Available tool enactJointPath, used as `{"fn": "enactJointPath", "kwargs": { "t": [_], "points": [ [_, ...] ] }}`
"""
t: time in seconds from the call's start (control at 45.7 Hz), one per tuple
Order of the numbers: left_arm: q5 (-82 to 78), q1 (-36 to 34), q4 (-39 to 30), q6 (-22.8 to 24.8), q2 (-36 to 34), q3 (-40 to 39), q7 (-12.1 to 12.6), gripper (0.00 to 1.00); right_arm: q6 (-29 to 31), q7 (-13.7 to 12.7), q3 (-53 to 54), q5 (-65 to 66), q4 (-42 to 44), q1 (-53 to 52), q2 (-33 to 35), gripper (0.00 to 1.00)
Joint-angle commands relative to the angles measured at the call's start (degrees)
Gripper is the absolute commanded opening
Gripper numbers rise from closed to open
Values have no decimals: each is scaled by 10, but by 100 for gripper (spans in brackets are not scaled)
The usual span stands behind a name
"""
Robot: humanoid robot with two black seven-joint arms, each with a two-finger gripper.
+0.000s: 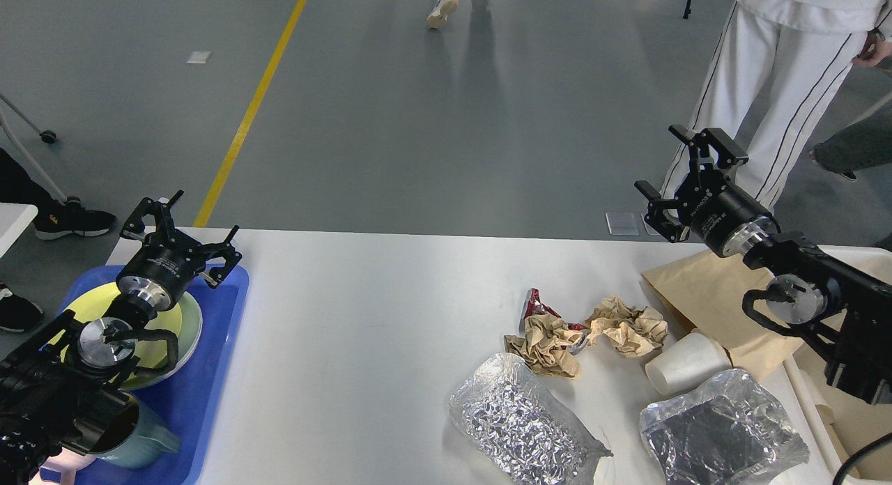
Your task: Tidy desktop
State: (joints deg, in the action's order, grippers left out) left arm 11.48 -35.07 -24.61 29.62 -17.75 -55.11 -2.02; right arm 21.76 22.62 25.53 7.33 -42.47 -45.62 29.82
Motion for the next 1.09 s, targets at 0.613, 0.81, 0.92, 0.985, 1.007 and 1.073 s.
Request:
{"fn": "enactJointPath", "kwargs": {
  "t": [0.613, 0.81, 0.92, 0.985, 1.007, 1.073],
  "points": [
    [0, 0, 0, 0, 1, 0, 0, 96, 3, -192, -753, 102, 56, -365, -177, 100],
    [0, 0, 0, 1, 0, 0, 0, 96, 51, -192, -816, 52, 3, -418, -196, 100],
    [0, 0, 0, 1, 0, 0, 0, 96, 138, -192, -836, 16, -32, -472, -196, 100],
    [0, 0, 0, 1, 0, 0, 0, 96, 186, -193, -842, -13, -43, -503, -196, 100],
    [0, 0, 0, 1, 0, 0, 0, 96, 209, -193, -845, -24, -45, -517, -196, 100],
    [0, 0, 0, 1, 0, 0, 0, 96, 256, -193, -856, -36, -46, -546, -199, 100]
  ]
}}
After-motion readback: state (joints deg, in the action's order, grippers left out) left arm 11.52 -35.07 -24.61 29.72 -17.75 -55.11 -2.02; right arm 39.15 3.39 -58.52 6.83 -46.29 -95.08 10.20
